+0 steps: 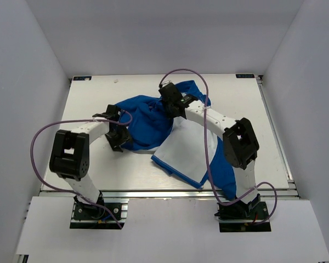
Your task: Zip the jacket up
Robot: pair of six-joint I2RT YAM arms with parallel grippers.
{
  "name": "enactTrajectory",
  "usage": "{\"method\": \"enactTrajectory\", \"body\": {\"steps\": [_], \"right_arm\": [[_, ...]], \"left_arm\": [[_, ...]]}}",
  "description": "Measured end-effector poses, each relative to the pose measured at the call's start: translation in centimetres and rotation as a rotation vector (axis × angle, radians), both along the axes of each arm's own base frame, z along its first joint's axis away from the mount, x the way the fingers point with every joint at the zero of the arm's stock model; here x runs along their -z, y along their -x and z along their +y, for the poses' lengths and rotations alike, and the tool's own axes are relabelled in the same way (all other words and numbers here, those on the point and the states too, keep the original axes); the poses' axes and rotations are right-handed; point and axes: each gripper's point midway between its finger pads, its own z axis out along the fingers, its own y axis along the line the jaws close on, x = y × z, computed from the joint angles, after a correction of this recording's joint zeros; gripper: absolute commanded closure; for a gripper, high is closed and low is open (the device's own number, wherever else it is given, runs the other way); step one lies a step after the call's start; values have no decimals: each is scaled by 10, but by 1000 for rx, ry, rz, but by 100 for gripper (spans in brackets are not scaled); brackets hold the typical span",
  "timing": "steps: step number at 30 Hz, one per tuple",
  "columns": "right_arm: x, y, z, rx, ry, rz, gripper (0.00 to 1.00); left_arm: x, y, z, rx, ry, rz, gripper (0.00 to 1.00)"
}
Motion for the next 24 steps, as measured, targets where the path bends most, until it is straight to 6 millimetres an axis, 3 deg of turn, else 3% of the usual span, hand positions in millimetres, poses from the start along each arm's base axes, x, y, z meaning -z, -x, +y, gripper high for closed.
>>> {"method": "enactTrajectory", "body": {"steps": [1,2,3,4,9,11,13,15,20,22,24], "right_arm": [[-1,-2,-3,13,8,-9,93],[-2,-4,-5,25,12,-19,98],[-4,-6,-6,34,12,-28,100],[-7,-7,-6,40,7,-37,100],[-43,-8,-13,64,-62,-101,100],[-68,-8,-20,79,-134,-137,100],[-95,-9,-34,101,-232,-174,100],[-121,-11,-55,122,-351,-212,100],[-175,-21,-89,96,-620,-307,100],[-192,-29,-89,64,-687,-330,100],[-206,-41,-88,36,-733,-340,100]], "left_arm": [[0,-7,-3,-3,6,-7,50],[1,-17,-5,3,10,-21,79],[2,-26,-8,8,13,-36,96],[3,-33,-12,10,22,-45,100],[0,-52,-25,62,24,-91,100],[-4,-46,-18,58,-23,-101,100],[-17,-26,-7,35,-51,-128,100],[-48,-5,0,7,-39,-215,100],[-169,27,4,-32,87,-601,100],[-198,42,6,-33,114,-670,100],[-212,60,10,-40,120,-689,100]]}}
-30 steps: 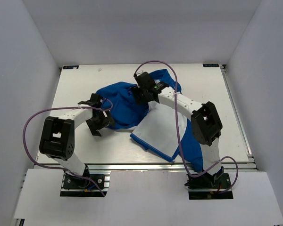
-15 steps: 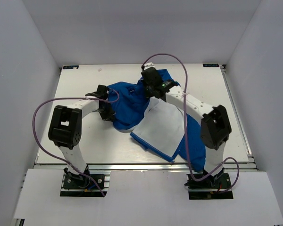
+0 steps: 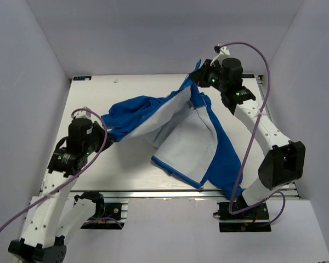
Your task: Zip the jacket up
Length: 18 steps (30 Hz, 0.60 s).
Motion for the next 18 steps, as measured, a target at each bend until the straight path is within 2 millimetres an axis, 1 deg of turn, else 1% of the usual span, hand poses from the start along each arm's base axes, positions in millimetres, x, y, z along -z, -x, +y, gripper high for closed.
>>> {"method": "enactTrajectory", "body": {"steps": [2,3,4,5,7,10,12,14,16,17,18], "right_arm": [[-13,-11,7,-54,-56,-29,100],[-15,-15,10,-88,-83,-39,100],[-19,-14,17,-142,-116,-48,100],[-12,-21,19,-177,-136,-40,100],[-1,-31,30,-278,-185,-48,100],[27,-52,41,-390,-241,-32,100],[50,-63,43,-431,-254,-9,100],[78,-68,45,-443,-248,43,100],[103,-68,44,-433,-228,95,100],[116,-64,42,-411,-212,115,100],[131,-58,38,-380,-195,147,100]], "left_arm": [[-3,14,6,-22,-1,16,100],[-2,20,7,-32,6,27,100],[-2,24,7,-37,15,34,100],[-1,28,7,-39,26,38,100],[0,32,3,-36,59,35,100],[10,35,-11,22,126,32,100],[24,36,-20,57,158,52,100],[47,39,-26,82,173,107,100],[76,45,-30,96,181,184,100],[89,50,-32,105,186,223,99],[103,56,-34,114,190,264,95]]}}
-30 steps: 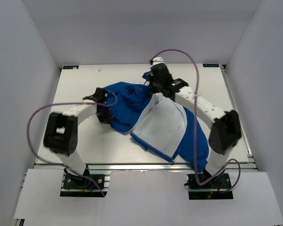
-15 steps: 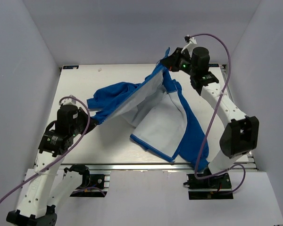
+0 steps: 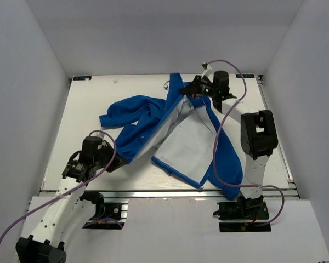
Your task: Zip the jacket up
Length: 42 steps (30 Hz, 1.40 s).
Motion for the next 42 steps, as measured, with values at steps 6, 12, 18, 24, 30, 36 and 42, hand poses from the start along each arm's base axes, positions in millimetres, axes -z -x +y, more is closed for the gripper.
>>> {"method": "enactTrajectory", "body": {"steps": [6,12,18,24,30,36,42], "right_arm": [[75,23,-50,280,217,196,92],[66,-25,-144,622,389,189,43],[38,-10,-218,814,493,228,11],[21,63,-224,809,539,269,11],[91,152,-223,745,606,504,11],[145,225,-216,669,630,705,16],[165,232,-207,623,610,785,66]], "left_arm": [[33,17,-13,81,33,127,67],[44,48,-33,298,-33,247,2],[0,27,-44,390,-113,135,2],[-65,-48,-63,335,-130,-137,2],[-62,-146,-107,348,-180,-176,2],[21,-238,-141,404,-270,-68,2],[85,-281,-132,410,-270,40,3]]}}
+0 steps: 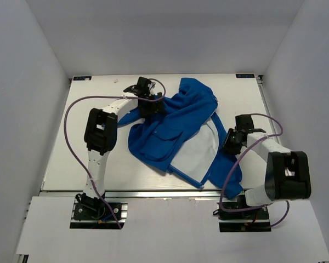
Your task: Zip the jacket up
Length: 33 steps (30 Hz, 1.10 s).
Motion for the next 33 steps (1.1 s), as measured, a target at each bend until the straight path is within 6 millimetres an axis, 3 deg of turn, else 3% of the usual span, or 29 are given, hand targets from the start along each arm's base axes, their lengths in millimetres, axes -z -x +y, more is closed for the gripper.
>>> {"method": "enactTrajectory", "body": {"steps": [2,5,6,9,10,14,16,21,23,28,29,30,31,33], "right_arm": [[13,2,-3,18,18,45,68],[16,-8,-8,50,45,76,75],[16,-13,-10,59,55,91,85],[17,-29,-14,91,76,120,100],[17,-35,-16,103,81,125,100],[16,-67,-37,177,114,132,100],[15,-92,-57,227,133,129,100],[8,-167,-122,294,226,84,100],[-2,-195,-138,275,252,33,96],[-41,-224,-139,189,252,-86,52],[-50,-225,-134,166,245,-110,45],[-61,-225,-129,142,237,-130,25],[-72,-224,-124,131,228,-156,16],[-91,-209,-110,89,224,-201,11]], "left_arm": [[-1,-17,11,-28,14,-12,3],[3,-33,37,-97,60,14,2],[2,-39,49,-129,70,19,2],[4,-51,96,-242,108,40,2],[3,-52,111,-279,112,45,2],[6,-42,172,-448,110,80,2],[7,-30,190,-509,117,102,2],[6,8,209,-591,101,148,2],[7,22,211,-604,90,167,2],[1,48,213,-623,53,214,2],[-2,50,215,-626,44,215,2],[-6,52,216,-631,34,215,2],[-11,55,217,-631,29,211,2],[-24,59,218,-627,30,195,2]]}}
